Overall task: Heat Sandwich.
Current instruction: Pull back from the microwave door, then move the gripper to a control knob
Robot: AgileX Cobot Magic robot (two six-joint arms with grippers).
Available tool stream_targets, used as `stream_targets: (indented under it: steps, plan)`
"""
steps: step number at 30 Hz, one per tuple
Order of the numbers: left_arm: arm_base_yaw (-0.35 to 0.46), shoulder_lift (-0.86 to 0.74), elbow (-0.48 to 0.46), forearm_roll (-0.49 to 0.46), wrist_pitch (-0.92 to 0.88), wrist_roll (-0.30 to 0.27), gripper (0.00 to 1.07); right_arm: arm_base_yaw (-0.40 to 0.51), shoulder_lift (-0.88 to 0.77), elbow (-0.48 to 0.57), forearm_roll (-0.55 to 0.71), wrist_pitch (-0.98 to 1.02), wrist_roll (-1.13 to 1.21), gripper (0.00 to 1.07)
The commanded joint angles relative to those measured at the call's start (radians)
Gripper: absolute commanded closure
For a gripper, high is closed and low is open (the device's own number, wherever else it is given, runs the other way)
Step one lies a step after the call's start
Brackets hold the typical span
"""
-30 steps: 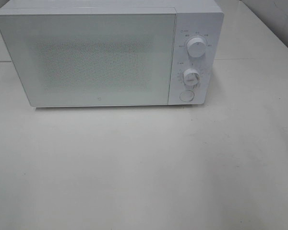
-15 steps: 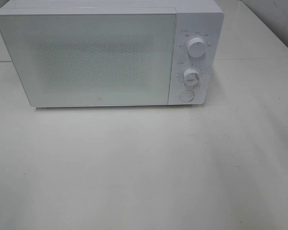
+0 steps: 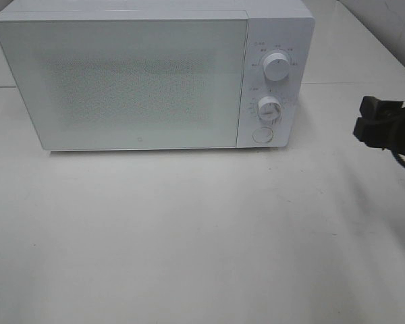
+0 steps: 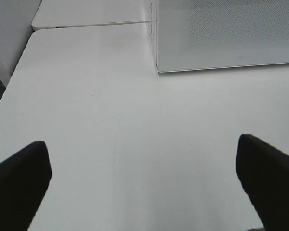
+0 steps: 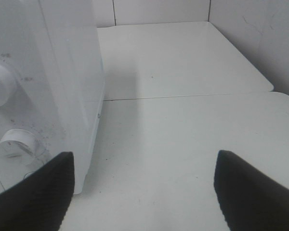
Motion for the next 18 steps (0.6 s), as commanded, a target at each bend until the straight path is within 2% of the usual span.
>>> stream_targets:
  steps: [1,2,9,18]
  plan:
    - [0.001,-0.028,0.003,-0.003,0.003,-0.002,0.03,0.092,0.051,-0.001,0.075,-0.114,-0.032,0.31]
    - [0.001,-0.028,0.003,-0.003,0.003,-0.002,0.03,0.147,0.085,-0.007,0.111,-0.155,-0.032,0.31]
    - [0.001,-0.028,0.003,-0.003,0.003,-0.002,0.03,0.277,0.197,-0.071,0.201,-0.212,-0.049,0.31]
    - [0.001,-0.028,0.003,-0.003,0.003,-0.002,0.03,0.347,0.325,-0.173,0.221,-0.252,-0.061,0.31]
